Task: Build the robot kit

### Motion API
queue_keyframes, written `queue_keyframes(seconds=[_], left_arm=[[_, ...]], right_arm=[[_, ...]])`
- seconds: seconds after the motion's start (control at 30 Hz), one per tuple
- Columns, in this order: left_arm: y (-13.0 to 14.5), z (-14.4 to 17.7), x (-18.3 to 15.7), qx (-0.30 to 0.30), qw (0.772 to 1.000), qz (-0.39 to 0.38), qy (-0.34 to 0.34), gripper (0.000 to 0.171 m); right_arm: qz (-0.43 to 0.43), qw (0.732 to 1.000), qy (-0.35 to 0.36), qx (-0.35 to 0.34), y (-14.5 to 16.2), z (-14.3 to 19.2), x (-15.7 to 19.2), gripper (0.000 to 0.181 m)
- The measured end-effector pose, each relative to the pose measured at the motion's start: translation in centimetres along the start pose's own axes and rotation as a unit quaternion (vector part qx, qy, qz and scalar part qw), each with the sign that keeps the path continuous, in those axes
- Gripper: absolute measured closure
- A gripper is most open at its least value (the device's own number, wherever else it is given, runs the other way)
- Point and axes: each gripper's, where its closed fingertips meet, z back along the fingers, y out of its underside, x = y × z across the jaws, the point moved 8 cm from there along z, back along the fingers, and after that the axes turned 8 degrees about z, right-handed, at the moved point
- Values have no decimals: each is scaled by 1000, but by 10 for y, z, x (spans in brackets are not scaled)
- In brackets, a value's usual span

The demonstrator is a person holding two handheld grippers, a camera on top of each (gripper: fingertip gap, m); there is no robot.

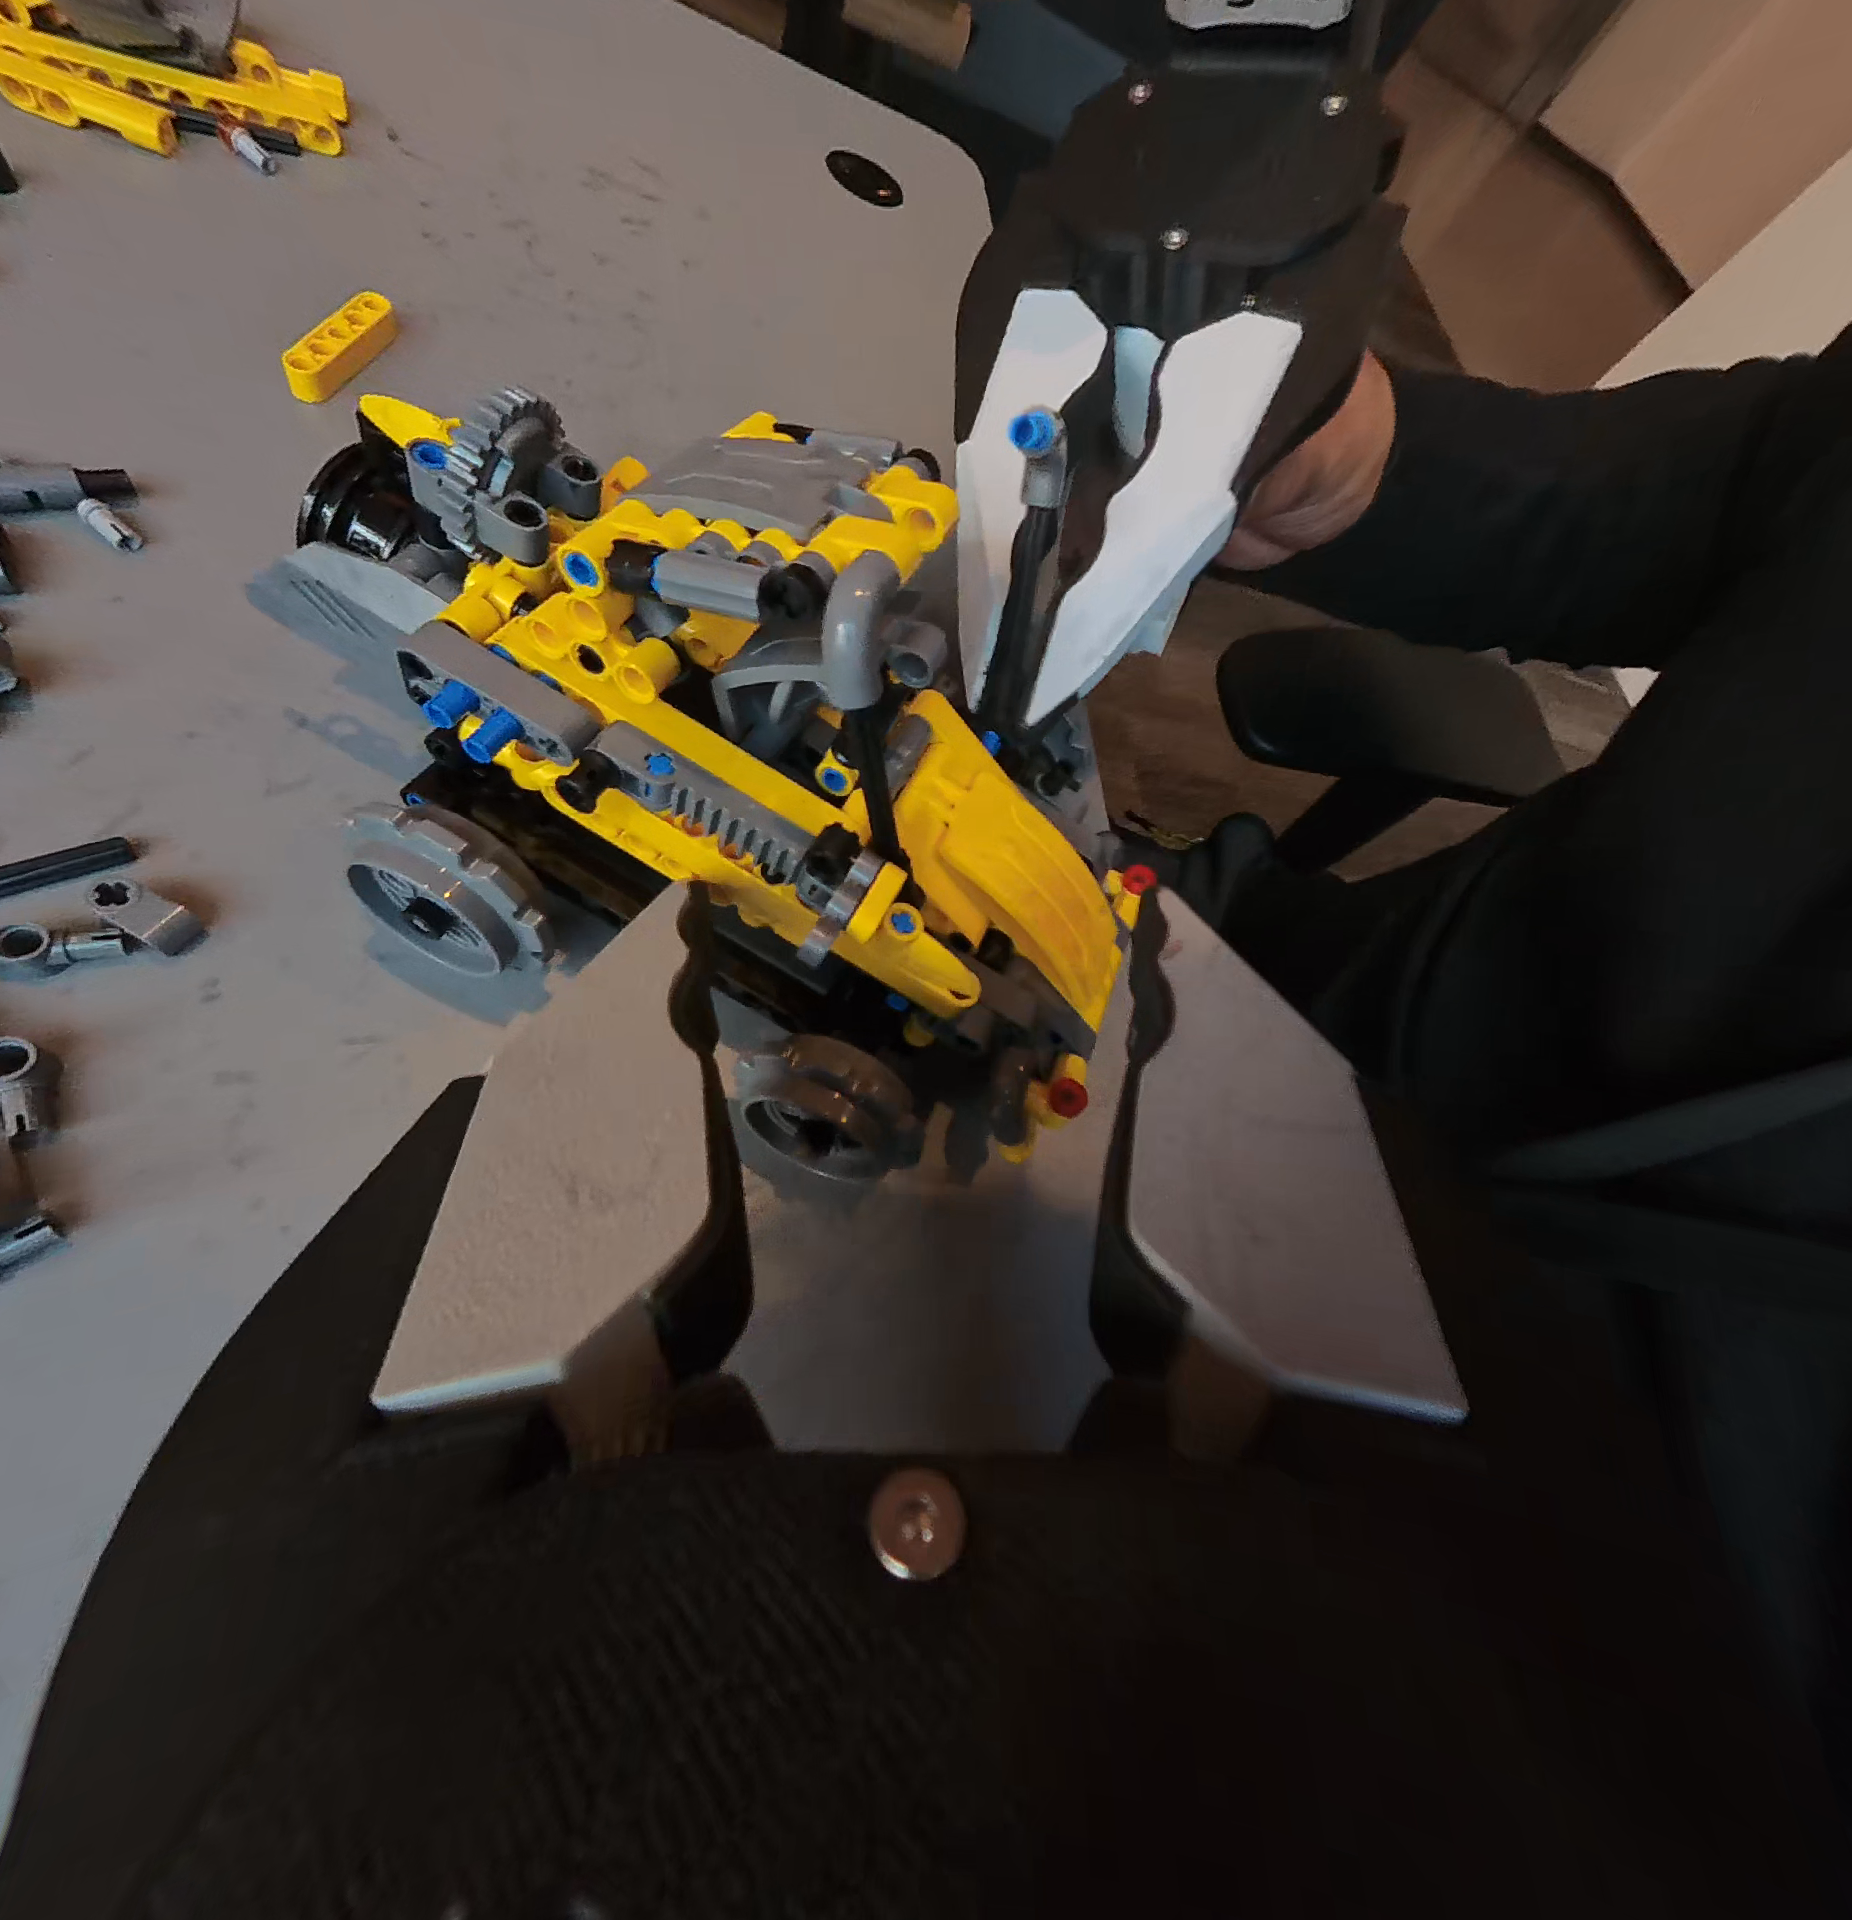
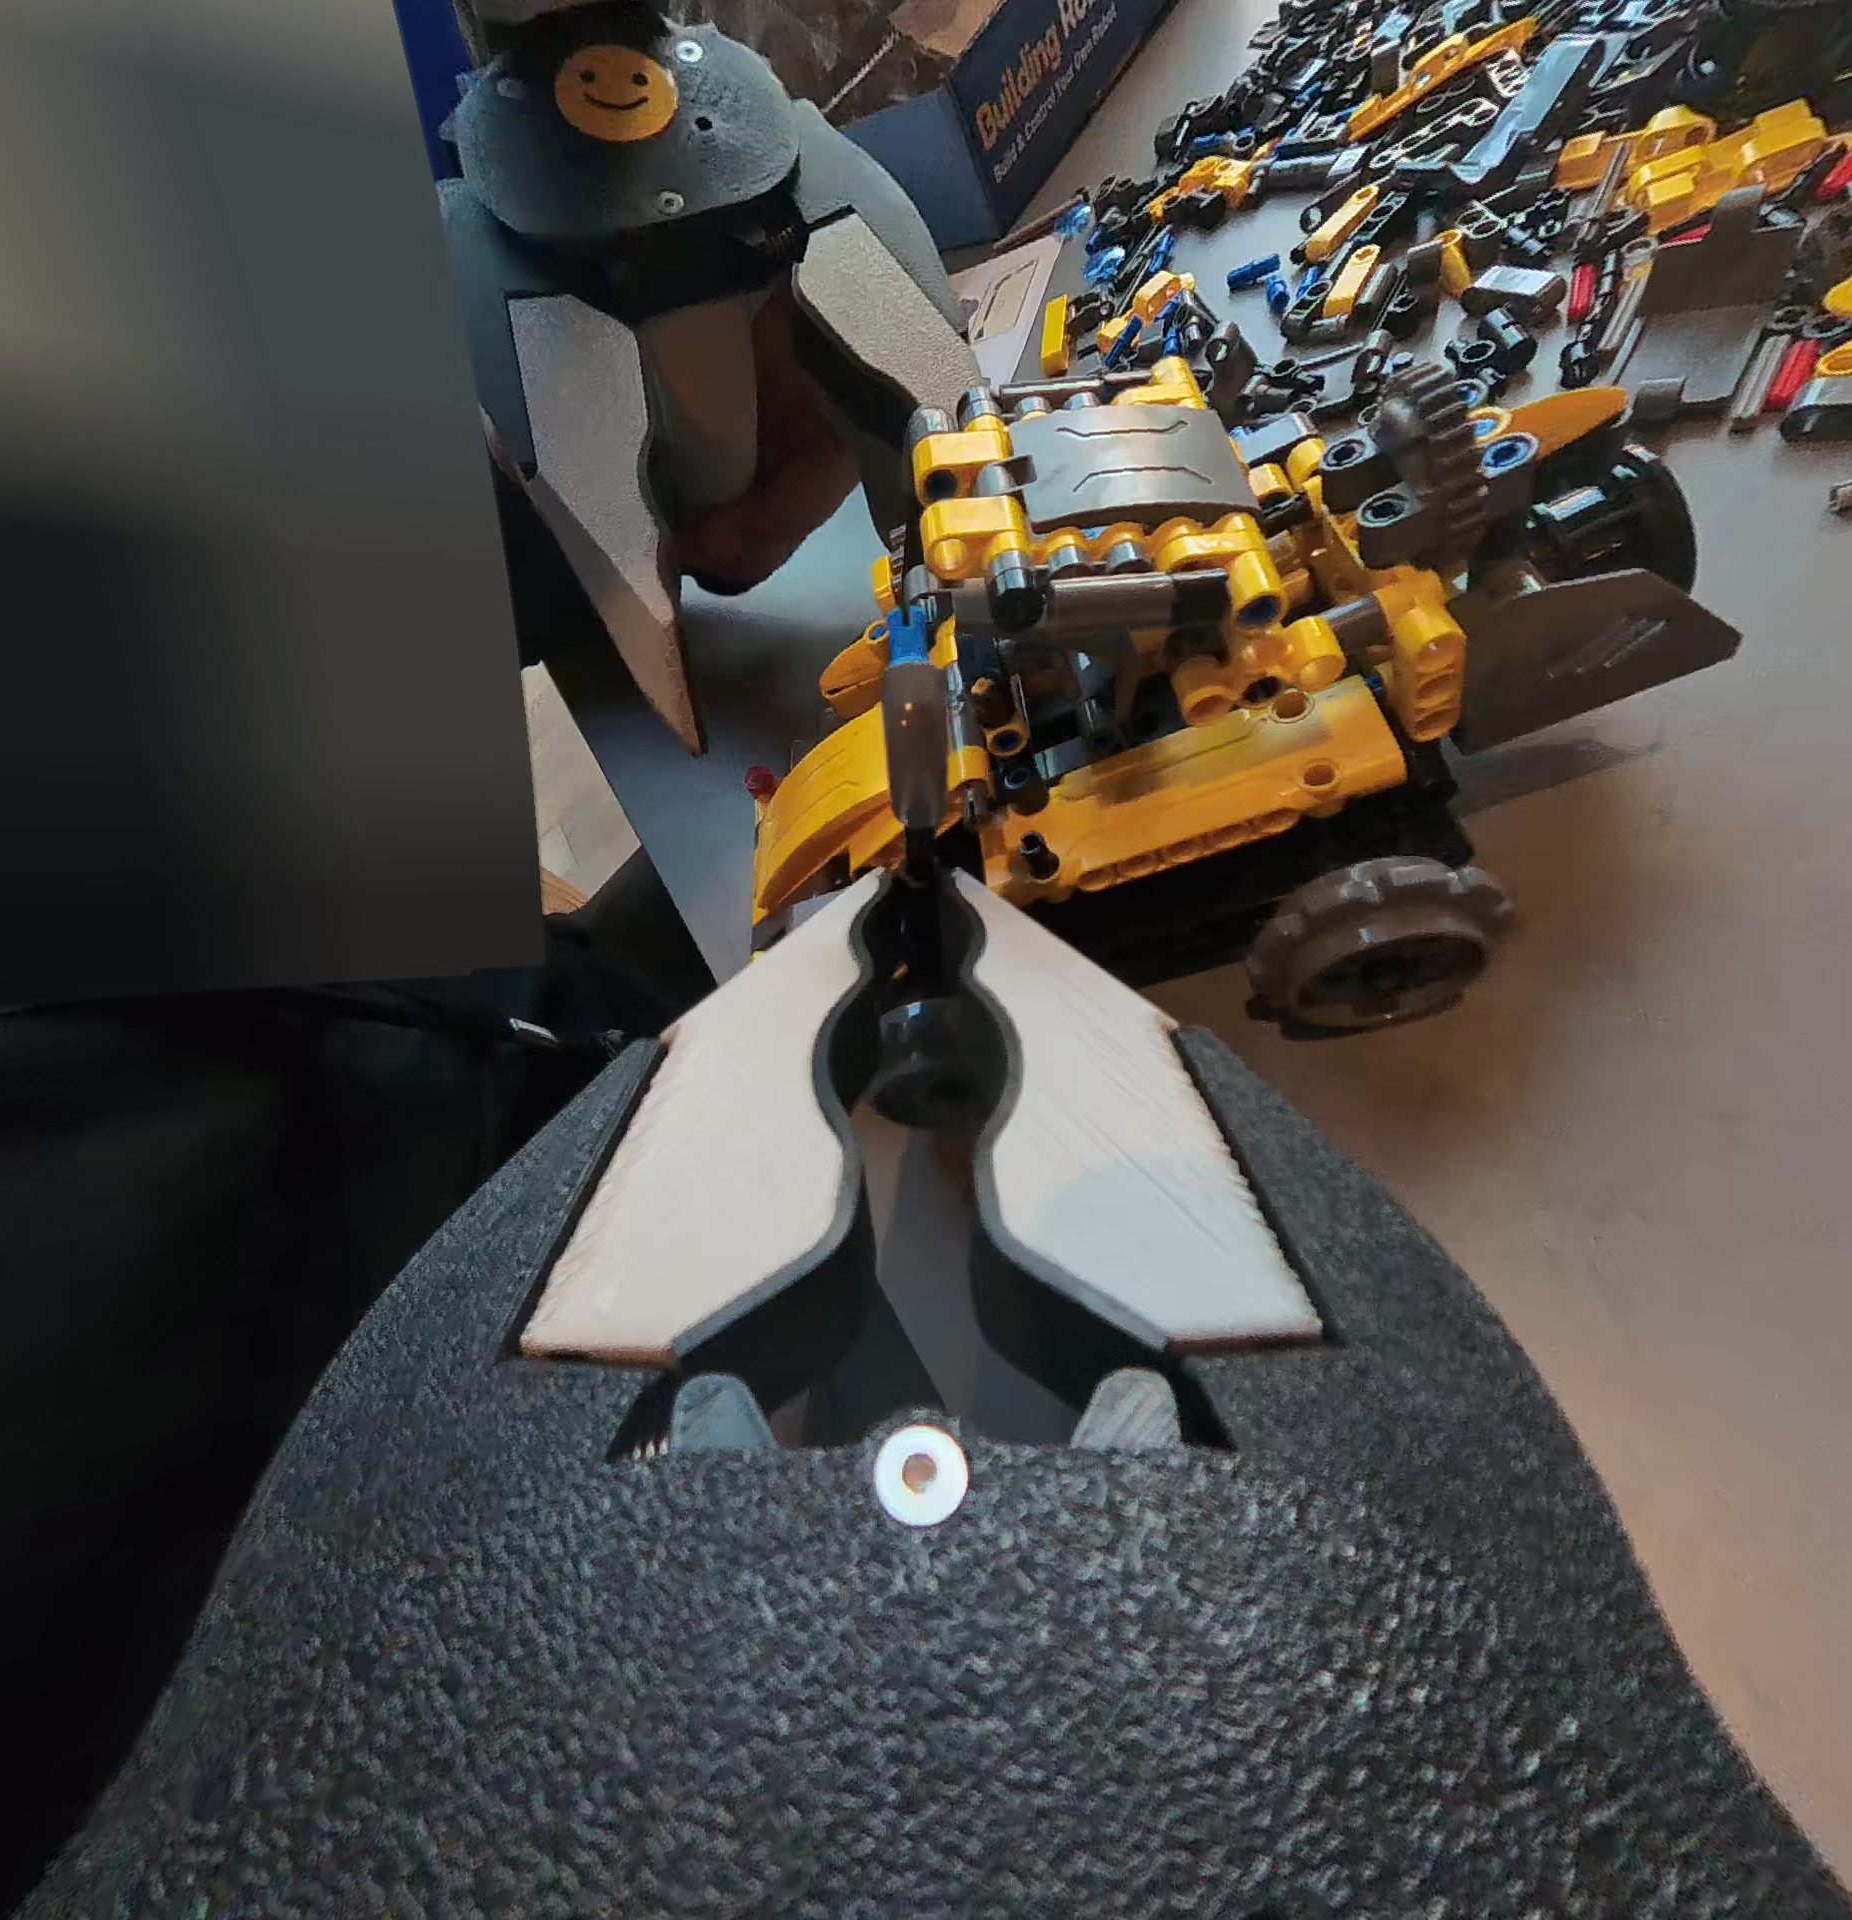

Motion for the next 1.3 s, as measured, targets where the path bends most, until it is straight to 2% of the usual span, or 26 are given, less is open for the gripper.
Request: queue_keyframes(seconds=[0.1, 0.33, 0.43, 0.9, 1.13, 1.3], left_arm=[[3, -8, 3, 15, 1000, 3, -9, 91], [4, -20, -1, -19, 997, -25, -71, 93], [7, -23, -2, -37, 997, -24, -68, 93], [5, -25, -1, -41, 997, -18, -67, 97], [5, -25, -1, -37, 997, -19, -69, 97], [4, -27, -1, -34, 997, -23, -66, 97]], right_arm=[[2, 1000, 0, 9, -1, 0, -1, 174], [6, 1000, 12, 16, -2, 3, -2, 175], [0, 1000, 12, 14, 0, 5, -2, 175], [-9, 1000, 27, 7, 2, 5, -1, 175], [83, 990, 105, 40, -2, 2, 10, 175], [183, 966, 162, 88, -7, -4, 20, 174]])
